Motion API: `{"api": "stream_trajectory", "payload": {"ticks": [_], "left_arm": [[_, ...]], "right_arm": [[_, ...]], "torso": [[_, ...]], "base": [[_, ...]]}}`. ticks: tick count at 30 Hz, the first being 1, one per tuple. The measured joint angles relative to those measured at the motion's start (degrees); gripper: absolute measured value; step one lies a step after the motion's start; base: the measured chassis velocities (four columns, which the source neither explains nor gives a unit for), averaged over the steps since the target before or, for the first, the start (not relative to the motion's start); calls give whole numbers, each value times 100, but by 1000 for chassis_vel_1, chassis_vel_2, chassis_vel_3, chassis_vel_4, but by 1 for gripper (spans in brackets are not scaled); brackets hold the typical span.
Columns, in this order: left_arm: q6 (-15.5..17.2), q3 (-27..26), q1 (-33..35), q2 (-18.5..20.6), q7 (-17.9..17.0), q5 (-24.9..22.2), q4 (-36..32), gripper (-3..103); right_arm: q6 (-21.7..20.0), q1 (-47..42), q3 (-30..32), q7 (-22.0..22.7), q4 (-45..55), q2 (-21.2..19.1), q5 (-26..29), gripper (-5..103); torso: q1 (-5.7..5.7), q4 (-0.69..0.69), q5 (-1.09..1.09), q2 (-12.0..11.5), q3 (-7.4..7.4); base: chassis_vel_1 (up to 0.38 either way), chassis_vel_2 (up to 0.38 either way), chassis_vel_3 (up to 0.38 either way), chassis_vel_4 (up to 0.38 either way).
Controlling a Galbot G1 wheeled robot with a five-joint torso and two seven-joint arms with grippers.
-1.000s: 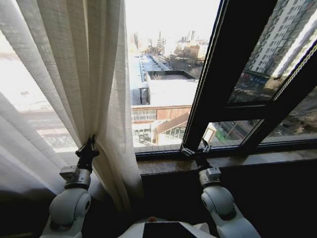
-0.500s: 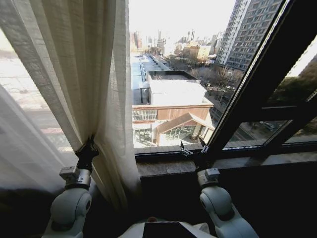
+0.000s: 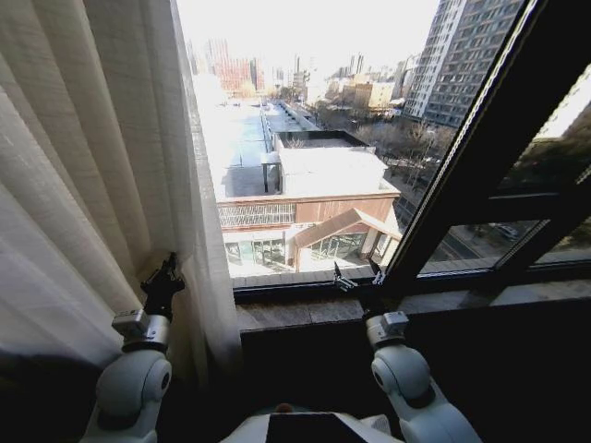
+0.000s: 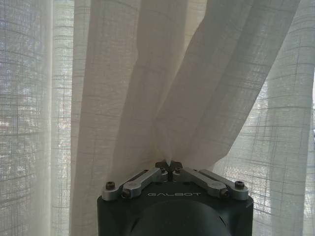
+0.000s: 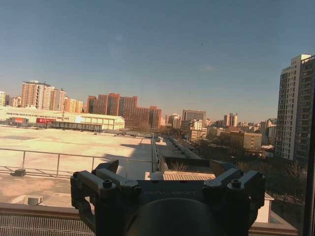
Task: Open the curtains by pulling them apart, changing their state from closed to fully open.
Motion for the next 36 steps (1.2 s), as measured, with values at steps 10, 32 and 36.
{"api": "stream_trajectory", "payload": {"ticks": [10, 32, 36], "left_arm": [[-137, -1149, -28, -180, -11, -634, 333, 0], [-105, -3983, -393, 201, -1779, -1778, 2003, 0], [-108, -4145, -408, 336, -2171, -1772, 2211, 0]], "right_arm": [[14, -8, -33, -16, -2, 2, -58, 100], [26, 105, -282, -143, -154, 32, -154, 100], [26, 128, -352, -155, -178, 49, -167, 100]], "torso": [[0, -1, 5, 0, 0], [1, 1, 3, 0, 0], [0, 2, 1, 0, 0]], "base": [[0, 0, 0, 0], [0, 0, 0, 0], [0, 0, 0, 0]]}}
